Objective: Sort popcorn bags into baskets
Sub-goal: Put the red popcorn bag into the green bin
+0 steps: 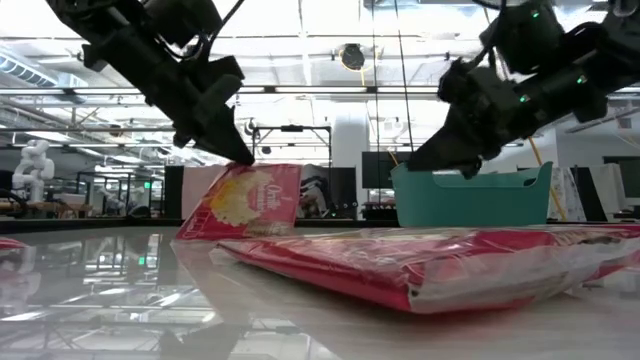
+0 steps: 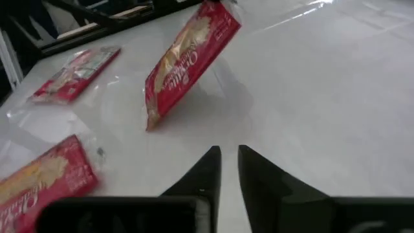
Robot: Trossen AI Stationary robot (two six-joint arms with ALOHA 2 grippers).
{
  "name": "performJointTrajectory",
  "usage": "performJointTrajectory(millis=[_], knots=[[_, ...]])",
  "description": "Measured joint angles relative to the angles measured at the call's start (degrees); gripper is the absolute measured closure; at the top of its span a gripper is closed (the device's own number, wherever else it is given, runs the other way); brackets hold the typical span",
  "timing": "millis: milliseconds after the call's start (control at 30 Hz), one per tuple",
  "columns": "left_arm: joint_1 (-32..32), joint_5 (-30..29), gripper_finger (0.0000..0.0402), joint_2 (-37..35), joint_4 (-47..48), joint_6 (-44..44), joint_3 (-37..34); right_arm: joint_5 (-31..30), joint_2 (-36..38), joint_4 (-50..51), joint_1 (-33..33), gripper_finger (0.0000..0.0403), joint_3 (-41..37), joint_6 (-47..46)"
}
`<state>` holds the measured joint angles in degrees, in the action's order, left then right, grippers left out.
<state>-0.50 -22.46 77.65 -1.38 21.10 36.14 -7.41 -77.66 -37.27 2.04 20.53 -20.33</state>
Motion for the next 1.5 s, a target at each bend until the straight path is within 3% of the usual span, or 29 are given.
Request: performJointTrajectory(millis=[333, 567, 800, 967, 1167, 1300, 1500], knots=[[-1.1, 0.4, 0.0400, -0.2, -0.7, 0.1, 0.0, 1.8, -20.2, -4.6, 0.3, 0.0216, 15.7, 0.2], [-2.3, 0.5, 0.0401, -0.2, -2.1, 0.0, 0.1, 7.6, -30.7, -4.5, 0.2, 0.0176, 26.9, 3.1], [-4.6, 0.5, 0.0401, -0.2, -2.2, -1.1, 0.1, 7.6, -33.1, -4.8, -0.1, 0.0216, 29.8, 6.4], [-5.7, 0.5, 0.0401, -0.2, -4.6, -1.3, 0.1, 7.9, -32.9, -4.7, -0.9, 0.0293, 29.8, 7.7], [-6.8, 1.8, 0.0383, -1.8, -8.5, -5.6, 0.1, 15.3, -30.3, -2.4, -2.6, 0.0390, 29.7, 10.0], [-6.8, 2.4, 0.0337, -6.2, -8.4, -6.6, 0.1, 19.2, -26.0, 4.5, -4.2, 0.0384, 29.7, 12.6], [-6.5, 2.8, 0.0257, -13.4, -10.1, -7.0, 0.2, 19.7, -16.8, 19.7, -5.5, 0.0375, 29.7, 19.3]])
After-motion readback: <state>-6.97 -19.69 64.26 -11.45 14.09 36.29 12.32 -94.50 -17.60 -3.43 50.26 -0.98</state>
